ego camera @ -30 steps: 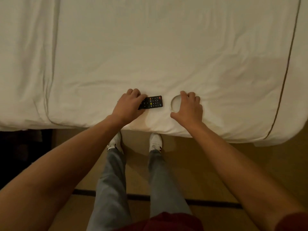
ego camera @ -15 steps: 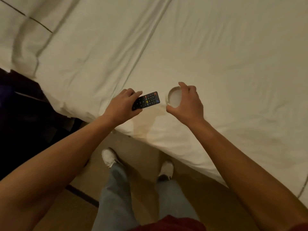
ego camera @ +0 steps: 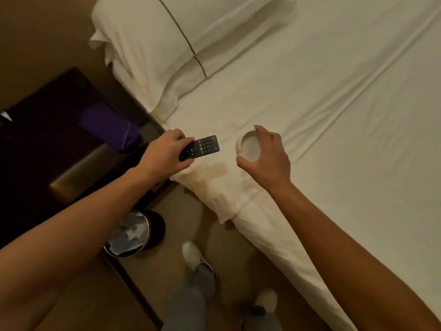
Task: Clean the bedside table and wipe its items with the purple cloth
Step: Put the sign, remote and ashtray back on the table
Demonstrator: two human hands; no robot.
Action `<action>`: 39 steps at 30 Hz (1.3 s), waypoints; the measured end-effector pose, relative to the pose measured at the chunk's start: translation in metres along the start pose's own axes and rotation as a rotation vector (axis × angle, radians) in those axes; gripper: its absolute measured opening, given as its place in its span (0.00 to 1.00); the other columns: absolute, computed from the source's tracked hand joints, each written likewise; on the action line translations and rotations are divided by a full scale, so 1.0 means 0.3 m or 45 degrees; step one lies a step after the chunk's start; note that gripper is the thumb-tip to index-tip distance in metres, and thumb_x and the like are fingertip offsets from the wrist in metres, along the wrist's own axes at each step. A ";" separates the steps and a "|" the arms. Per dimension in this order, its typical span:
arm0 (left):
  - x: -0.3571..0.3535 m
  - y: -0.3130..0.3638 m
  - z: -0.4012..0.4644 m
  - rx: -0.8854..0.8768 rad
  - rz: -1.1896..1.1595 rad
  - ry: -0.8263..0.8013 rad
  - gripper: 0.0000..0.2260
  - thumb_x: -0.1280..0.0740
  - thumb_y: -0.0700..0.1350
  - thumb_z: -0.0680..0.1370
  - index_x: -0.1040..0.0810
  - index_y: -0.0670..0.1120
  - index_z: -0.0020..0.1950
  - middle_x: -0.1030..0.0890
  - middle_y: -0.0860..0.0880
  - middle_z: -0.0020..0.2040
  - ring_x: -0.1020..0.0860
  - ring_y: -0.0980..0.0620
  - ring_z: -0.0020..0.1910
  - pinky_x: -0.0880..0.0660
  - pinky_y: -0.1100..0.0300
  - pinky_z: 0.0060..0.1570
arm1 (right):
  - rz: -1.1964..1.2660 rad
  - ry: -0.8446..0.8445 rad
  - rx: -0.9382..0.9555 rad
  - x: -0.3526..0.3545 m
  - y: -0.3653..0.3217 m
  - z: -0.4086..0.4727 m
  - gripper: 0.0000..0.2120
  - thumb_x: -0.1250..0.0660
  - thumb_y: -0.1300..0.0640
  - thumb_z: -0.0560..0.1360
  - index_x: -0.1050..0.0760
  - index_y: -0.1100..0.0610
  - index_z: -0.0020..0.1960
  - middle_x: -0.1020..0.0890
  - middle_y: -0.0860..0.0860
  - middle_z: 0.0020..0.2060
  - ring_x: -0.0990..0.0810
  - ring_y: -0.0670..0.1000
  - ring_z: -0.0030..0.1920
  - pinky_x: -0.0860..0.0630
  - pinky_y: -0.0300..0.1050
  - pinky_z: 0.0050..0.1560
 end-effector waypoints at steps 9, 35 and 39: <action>0.217 -0.746 -0.175 0.365 0.062 0.113 0.27 0.26 0.53 0.74 0.25 0.45 0.71 0.25 0.44 0.58 0.27 0.44 0.56 0.21 0.44 0.48 | 0.067 -0.096 0.209 -0.417 -0.542 0.242 0.41 0.29 0.34 0.66 0.38 0.39 0.76 0.29 0.48 0.71 0.23 0.50 0.65 0.29 0.41 0.51; 0.507 -1.555 -0.407 0.657 0.216 0.105 0.29 0.30 0.50 0.79 0.34 0.44 0.77 0.29 0.42 0.66 0.30 0.42 0.65 0.24 0.47 0.59 | -0.087 -0.323 0.700 -1.001 -1.443 0.505 0.41 0.28 0.38 0.66 0.34 0.46 0.76 0.27 0.52 0.68 0.24 0.54 0.65 0.30 0.43 0.56; 0.500 -1.630 -0.423 0.683 0.182 0.114 0.29 0.31 0.50 0.80 0.35 0.44 0.78 0.29 0.42 0.67 0.30 0.43 0.65 0.25 0.48 0.58 | -0.086 -0.313 0.702 -1.069 -1.511 0.534 0.40 0.26 0.41 0.67 0.33 0.46 0.77 0.27 0.53 0.68 0.26 0.53 0.66 0.33 0.42 0.56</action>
Point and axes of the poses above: each hand's wrist, its own z-axis towards the middle knuckle, its own x-axis out of the back of the hand, y = z × x, the point moved 9 cm from there along z, towards the middle knuckle
